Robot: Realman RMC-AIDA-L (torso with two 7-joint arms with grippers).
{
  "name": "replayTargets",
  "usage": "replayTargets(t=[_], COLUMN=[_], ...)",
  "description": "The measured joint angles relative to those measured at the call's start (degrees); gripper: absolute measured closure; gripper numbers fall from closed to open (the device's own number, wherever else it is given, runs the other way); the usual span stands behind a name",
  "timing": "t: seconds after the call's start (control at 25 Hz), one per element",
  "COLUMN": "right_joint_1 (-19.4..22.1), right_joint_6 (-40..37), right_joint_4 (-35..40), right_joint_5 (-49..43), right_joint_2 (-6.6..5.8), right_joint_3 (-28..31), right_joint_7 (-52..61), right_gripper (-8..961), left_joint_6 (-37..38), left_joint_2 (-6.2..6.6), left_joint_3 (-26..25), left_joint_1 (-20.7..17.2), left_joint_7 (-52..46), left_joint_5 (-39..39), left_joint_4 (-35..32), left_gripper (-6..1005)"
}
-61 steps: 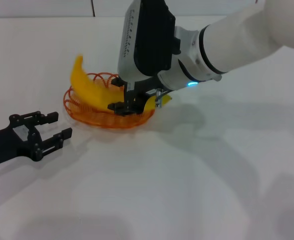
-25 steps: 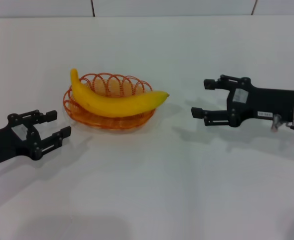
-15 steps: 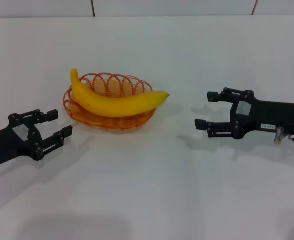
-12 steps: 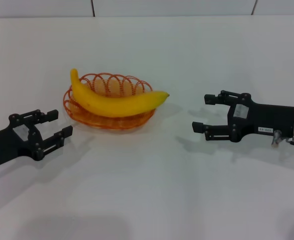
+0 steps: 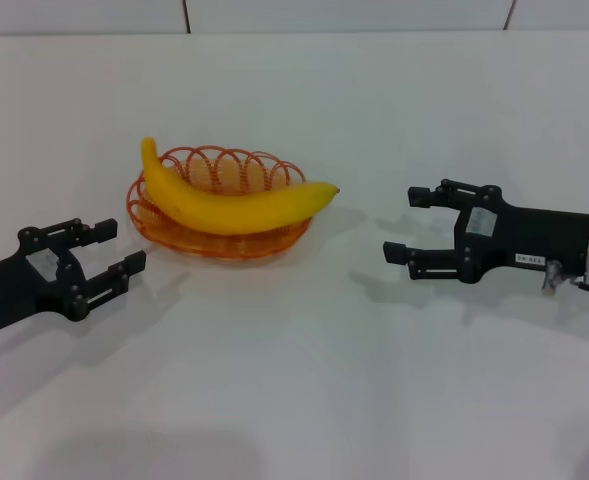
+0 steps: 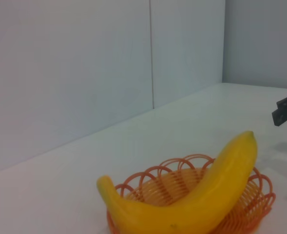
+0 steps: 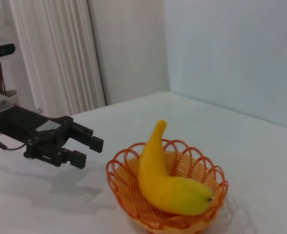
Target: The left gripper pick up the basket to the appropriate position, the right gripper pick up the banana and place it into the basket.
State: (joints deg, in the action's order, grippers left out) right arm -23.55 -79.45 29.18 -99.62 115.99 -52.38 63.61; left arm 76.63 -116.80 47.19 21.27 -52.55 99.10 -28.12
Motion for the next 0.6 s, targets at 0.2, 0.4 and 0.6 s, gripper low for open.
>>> replayTargets(t=[0.2,0.4,0.6], right_joint_1=[-0.03,-0.06,-0.08], right_joint_6=[-0.06,-0.09,-0.02], right_joint_4=[0.0,0.0,-0.98], right_joint_5=[0.04,0.16,2.59], right_joint_2=[0.11,0.38,0.41], right_joint_3=[1.12,1.58,1.81], right_joint_7=[-0.13,-0.78,-3.18], right_gripper=[59,59,59], left_joint_6=[0.01,0.01,0.09], left_joint_2=[-0.01,-0.06,-0.09], left_joint_3=[0.0,0.07,0.28], left_joint_1=[0.06,0.07,0.07], left_joint_7=[0.0,-0.01,-0.01], left_joint_5=[-0.09,-0.57,-1.43], left_joint_4=[0.0,0.0,0.0], left_gripper=[456,457,457])
